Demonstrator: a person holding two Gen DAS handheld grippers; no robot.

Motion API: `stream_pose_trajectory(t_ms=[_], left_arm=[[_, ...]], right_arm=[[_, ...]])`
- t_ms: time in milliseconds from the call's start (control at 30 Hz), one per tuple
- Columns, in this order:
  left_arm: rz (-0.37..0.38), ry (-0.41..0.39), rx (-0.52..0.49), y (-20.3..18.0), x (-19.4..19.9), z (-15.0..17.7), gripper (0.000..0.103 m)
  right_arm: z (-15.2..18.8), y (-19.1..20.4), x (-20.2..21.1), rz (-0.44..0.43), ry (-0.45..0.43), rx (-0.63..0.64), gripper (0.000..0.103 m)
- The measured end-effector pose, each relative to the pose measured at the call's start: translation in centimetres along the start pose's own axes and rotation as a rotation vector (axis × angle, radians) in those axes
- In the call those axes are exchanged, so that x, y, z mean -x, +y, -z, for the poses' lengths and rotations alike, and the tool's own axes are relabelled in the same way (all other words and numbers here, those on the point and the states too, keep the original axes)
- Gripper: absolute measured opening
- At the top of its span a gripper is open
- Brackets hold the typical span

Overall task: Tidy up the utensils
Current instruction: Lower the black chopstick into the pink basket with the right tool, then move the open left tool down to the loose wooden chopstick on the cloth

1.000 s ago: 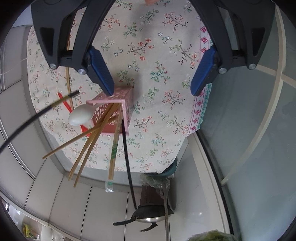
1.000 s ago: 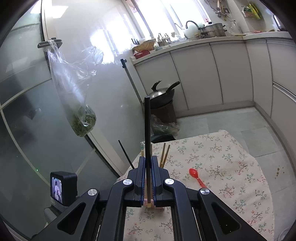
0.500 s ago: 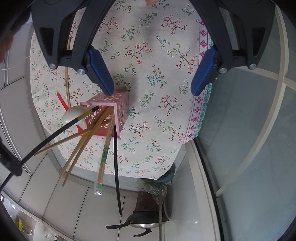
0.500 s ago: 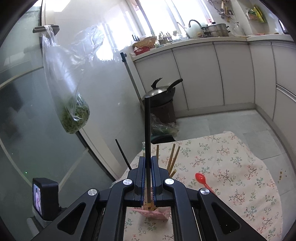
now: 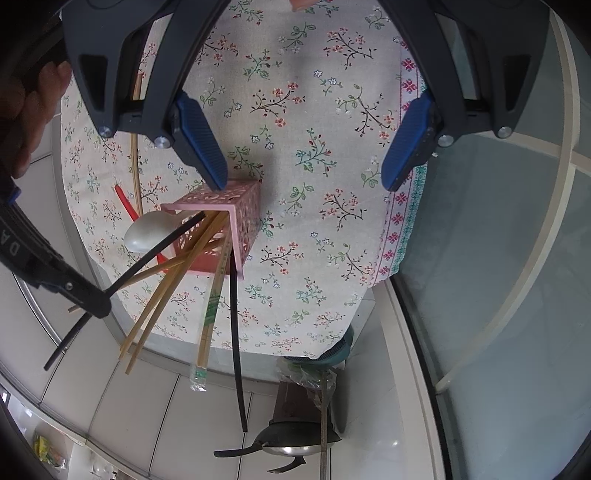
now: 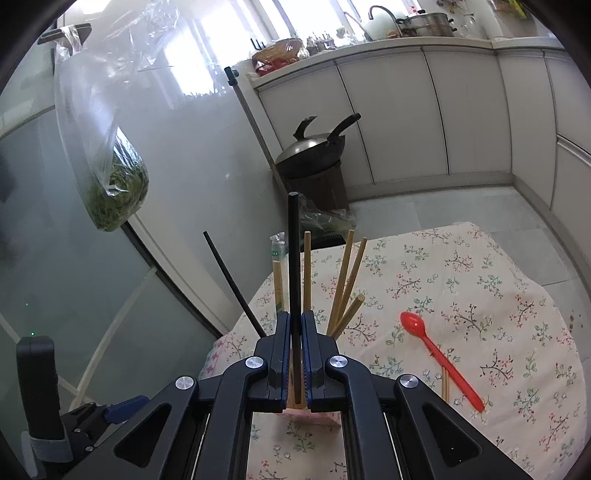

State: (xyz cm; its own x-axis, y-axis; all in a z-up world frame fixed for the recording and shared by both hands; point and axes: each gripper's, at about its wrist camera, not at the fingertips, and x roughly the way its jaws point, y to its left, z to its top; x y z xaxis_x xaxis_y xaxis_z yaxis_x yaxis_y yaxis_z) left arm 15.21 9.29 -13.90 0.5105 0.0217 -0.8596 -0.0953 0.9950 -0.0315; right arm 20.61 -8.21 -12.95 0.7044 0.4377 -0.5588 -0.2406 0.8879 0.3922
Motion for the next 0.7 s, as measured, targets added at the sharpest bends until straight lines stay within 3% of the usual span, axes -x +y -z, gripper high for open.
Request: stream_pose_trajectory(t_ms=[267,600,700], left_arm=[[0.002,0.0,-0.012,-0.4,0.0,0.0,0.085],[0.028,-0.036,-0.026,-1.1,0.6,0.1,0.085],[0.034,-0.038,-0.024,-1.1,0.7,0.2,0.085]], right_arm=[[0.2,-1.2,-0.6,-0.014,0.029,-0.039,0.009],[-0.9,-1.3,2.3,-0.063,-0.022,-0.037,0.043],[-1.3,-1.4,3.4,-0.075,-0.04,-0.041,0.047]])
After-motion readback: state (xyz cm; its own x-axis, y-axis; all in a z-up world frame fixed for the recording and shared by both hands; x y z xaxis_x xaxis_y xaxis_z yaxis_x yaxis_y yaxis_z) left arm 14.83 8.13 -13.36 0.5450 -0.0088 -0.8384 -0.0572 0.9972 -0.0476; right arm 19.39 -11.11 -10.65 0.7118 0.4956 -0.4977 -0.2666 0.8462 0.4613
